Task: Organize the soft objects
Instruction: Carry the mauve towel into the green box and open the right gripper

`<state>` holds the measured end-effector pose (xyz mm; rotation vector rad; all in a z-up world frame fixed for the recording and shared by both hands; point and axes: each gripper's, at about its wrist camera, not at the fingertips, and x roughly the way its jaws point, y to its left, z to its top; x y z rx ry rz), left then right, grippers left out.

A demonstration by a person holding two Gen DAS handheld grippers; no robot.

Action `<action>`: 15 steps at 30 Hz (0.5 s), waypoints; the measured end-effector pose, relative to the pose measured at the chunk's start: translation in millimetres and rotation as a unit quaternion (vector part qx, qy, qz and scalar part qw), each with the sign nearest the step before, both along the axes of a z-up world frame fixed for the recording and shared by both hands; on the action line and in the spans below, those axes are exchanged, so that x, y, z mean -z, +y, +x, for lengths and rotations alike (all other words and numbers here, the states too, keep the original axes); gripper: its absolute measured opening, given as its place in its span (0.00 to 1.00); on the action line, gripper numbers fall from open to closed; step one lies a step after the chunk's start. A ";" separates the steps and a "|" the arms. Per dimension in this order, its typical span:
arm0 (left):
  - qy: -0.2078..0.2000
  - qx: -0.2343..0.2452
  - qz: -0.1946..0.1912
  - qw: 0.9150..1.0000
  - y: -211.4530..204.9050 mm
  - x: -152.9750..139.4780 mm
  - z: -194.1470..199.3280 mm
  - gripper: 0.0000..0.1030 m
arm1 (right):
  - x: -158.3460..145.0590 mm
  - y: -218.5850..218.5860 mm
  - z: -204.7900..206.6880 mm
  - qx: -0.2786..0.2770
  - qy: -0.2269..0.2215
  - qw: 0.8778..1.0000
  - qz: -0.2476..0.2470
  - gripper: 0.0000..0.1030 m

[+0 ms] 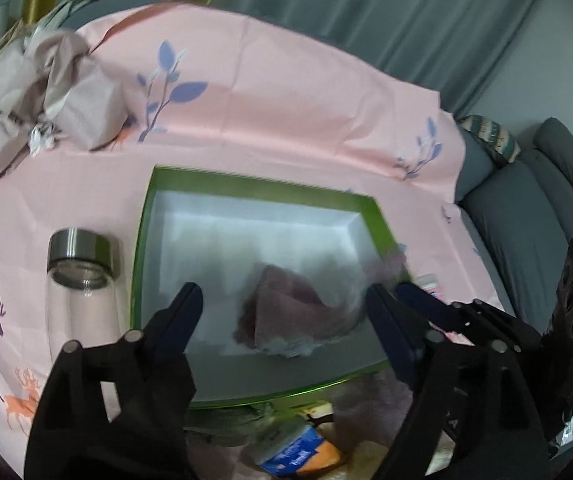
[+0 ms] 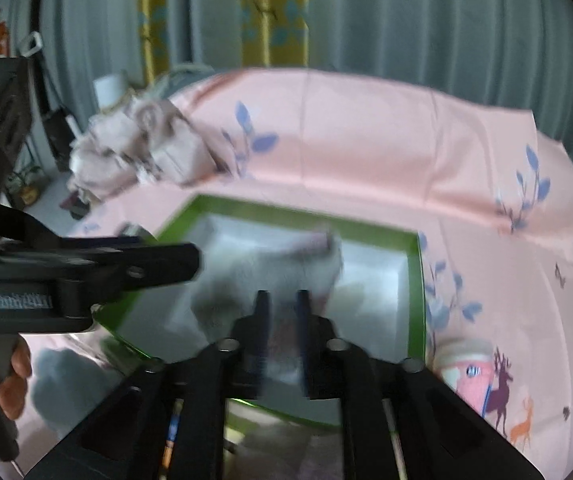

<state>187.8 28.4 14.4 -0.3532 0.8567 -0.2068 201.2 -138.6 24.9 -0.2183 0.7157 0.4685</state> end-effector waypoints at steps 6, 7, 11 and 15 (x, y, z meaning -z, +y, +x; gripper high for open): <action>0.021 -0.026 0.041 0.999 4.4 2.7 -13.0 0.99 | 4.6 -18.1 -0.6 0.027 0.024 0.999 0.007 0.70; 0.019 -0.029 0.046 0.998 4.8 1.0 -17.6 0.99 | 3.4 -21.2 -4.0 0.029 0.027 0.999 0.009 0.71; 0.014 -0.036 0.072 0.997 2.1 -5.6 -35.4 0.99 | -3.1 -26.0 -22.2 0.029 0.029 0.999 0.010 0.82; -0.006 -0.041 0.103 0.994 -4.7 -14.8 -56.9 0.99 | -10.3 -29.2 -44.6 0.033 0.023 0.999 0.008 0.82</action>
